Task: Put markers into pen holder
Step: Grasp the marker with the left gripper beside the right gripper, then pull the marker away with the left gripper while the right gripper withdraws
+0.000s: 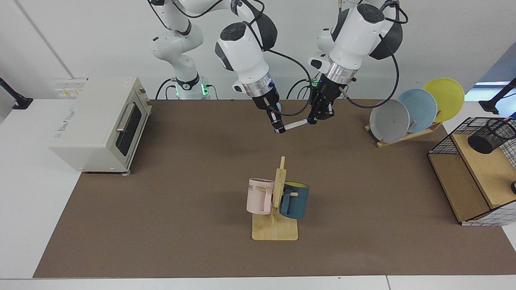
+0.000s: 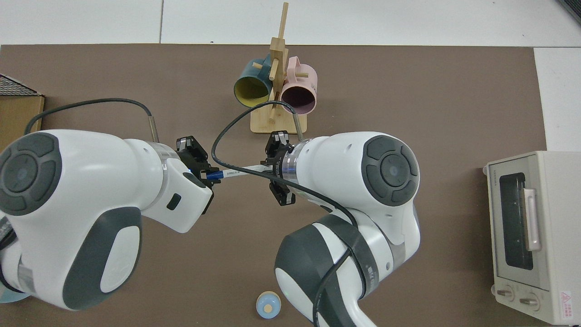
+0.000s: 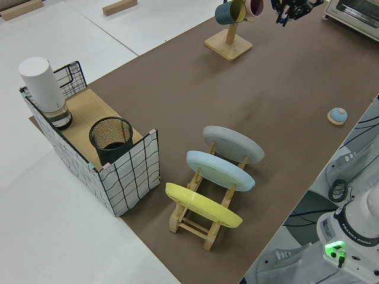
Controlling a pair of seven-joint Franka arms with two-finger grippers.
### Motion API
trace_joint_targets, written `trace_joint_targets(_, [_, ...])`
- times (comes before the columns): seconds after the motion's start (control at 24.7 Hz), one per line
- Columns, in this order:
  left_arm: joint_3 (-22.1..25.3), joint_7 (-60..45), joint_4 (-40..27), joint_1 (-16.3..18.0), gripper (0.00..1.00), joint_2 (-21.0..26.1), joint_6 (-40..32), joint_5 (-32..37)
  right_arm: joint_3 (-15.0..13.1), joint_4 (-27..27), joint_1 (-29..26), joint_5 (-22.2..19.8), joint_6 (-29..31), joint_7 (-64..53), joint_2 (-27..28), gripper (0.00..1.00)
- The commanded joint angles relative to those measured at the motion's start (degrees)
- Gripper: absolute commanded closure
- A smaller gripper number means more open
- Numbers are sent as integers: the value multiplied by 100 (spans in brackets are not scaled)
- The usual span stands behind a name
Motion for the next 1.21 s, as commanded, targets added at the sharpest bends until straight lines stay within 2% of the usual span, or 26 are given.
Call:
trace_joint_targets(0.0, [7, -86, -177, -46, 100, -43, -107, 79, 6, 61, -115, -40, 134, 54, -54, 100])
trace_joint_targets(0.16, [77, -86, -177, 42, 100, -35, -256, 175, 6, 61, -115, -40, 125, 54, -54, 100])
trace_joint_targets(0.4, [78, -69, -142, 341, 100, -34, -441, 1124, -11, 61, -115, -49, 116, 54, -54, 100])
trace_joint_targets(0.57, [78, -60, -142, 596, 100, -34, -502, 1169, -29, 52, -115, -75, 29, 54, -62, 100])
trace_joint_targets(0.61, [78, -51, -142, 596, 100, -34, -502, 1169, -29, 52, -124, -145, 11, 20, -80, 62])
trace_joint_targets(0.65, [78, -42, -142, 605, 100, -34, -502, 1169, -29, 44, -124, -241, -24, -42, -106, 1])
trace_joint_targets(0.81, [86, -34, -133, 605, 100, -34, -608, 1169, -11, 35, -273, -366, -42, -367, -168, 0])
trace_joint_targets(0.93, [86, -42, -133, 771, 100, -34, -643, 1169, -11, 26, -308, -366, -77, -403, -194, 0])
trace_joint_targets(1.05, [86, -60, -133, 1034, 100, -26, -652, 1265, -20, -61, -387, -444, -436, -945, -317, 0])
trace_joint_targets(1.17, [86, -60, -107, 1351, 100, 18, -661, 1555, -20, -114, -571, -629, -1138, -1964, -492, 0])
